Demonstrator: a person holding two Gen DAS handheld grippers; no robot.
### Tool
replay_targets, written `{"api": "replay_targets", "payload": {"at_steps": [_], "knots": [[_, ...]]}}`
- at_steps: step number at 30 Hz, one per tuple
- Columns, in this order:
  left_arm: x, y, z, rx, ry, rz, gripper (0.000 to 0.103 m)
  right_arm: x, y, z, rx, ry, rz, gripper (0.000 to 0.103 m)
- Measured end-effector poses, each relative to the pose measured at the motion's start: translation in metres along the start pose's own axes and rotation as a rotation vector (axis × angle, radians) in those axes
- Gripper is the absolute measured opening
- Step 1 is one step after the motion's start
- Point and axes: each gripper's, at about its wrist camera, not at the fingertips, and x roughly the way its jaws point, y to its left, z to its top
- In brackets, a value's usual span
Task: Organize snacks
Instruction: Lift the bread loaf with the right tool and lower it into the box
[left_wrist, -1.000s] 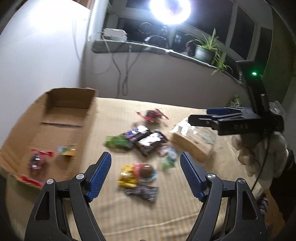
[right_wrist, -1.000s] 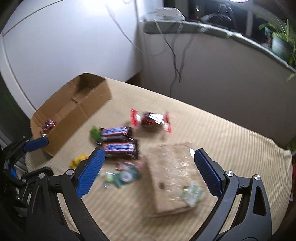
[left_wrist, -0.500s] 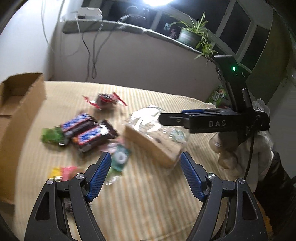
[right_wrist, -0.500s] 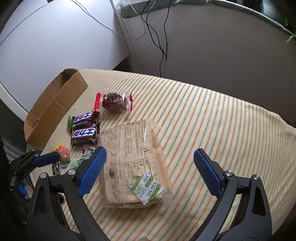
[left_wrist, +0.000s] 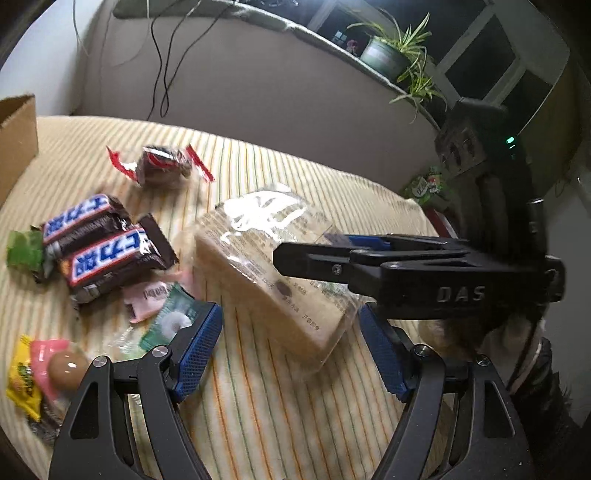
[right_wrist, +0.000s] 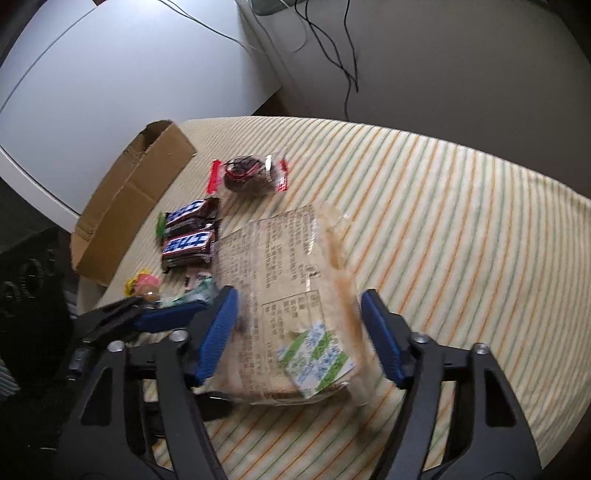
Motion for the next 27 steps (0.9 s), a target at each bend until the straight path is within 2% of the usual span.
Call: {"api": "replay_targets", "payload": {"at_steps": [8, 15, 27], "knots": [[0.003, -0.01, 0.001, 0.032, 0.0, -0.005, 0.07, -0.003, 0.013, -0.006, -0.032, 0.012, -0.018, 0.061], [-0.005, -0.018, 0.006, 0.07, -0.028, 0.012, 0.067, -0.009, 0.021, -0.011, -0.029, 0.002, -0.036, 0.06], [-0.055, -0.013, 0.001, 0.106, -0.123, 0.044, 0.067, -0.031, 0.068, -0.002, -0.09, -0.052, -0.062, 0.059]]}}
